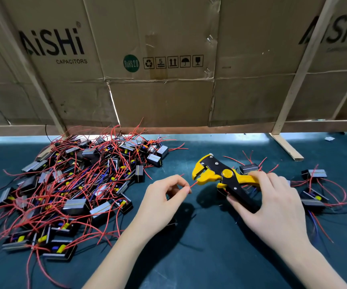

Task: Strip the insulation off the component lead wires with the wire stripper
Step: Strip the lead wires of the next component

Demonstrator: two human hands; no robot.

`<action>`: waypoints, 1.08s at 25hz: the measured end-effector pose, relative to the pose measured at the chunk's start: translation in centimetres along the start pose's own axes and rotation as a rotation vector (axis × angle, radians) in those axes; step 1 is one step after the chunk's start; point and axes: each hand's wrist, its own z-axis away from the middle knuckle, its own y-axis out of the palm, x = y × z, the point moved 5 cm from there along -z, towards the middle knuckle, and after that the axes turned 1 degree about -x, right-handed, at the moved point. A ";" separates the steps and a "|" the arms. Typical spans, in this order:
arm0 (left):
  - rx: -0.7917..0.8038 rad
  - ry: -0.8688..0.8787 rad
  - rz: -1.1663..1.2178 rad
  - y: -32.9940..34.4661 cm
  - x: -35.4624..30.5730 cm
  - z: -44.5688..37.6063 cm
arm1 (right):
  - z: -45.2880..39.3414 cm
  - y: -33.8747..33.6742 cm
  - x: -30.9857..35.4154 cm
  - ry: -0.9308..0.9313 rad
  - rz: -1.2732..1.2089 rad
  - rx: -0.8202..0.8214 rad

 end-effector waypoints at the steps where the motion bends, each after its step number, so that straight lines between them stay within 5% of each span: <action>1: -0.009 -0.002 0.008 0.0 0.0 0.0 | 0.0 -0.1 0.0 -0.004 0.001 -0.004; 22: -0.010 -0.009 0.010 0.0 0.4 -0.1 | 0.2 -0.9 0.0 0.061 0.021 -0.043; 27: -0.089 0.132 -0.156 -1.2 -0.3 -0.1 | -0.2 -0.6 -0.5 0.078 0.011 -0.089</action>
